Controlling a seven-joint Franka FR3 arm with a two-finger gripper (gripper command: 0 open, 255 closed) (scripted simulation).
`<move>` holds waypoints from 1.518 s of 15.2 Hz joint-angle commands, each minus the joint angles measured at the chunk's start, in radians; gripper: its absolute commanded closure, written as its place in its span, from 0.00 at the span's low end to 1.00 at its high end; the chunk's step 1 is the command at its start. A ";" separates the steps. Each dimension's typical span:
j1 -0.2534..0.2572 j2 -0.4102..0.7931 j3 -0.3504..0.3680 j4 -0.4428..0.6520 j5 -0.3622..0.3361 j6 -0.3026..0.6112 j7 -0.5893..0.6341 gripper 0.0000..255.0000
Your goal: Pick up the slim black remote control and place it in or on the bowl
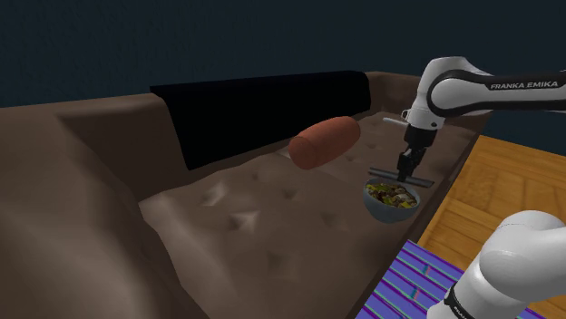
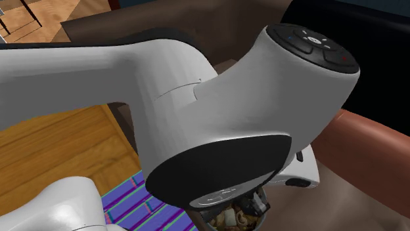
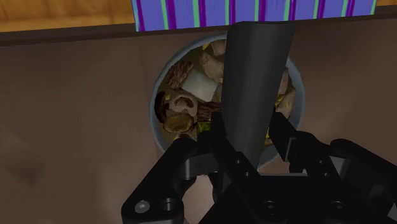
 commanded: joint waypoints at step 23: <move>-0.009 0.018 -0.021 -0.117 -0.018 0.134 -0.010 0.00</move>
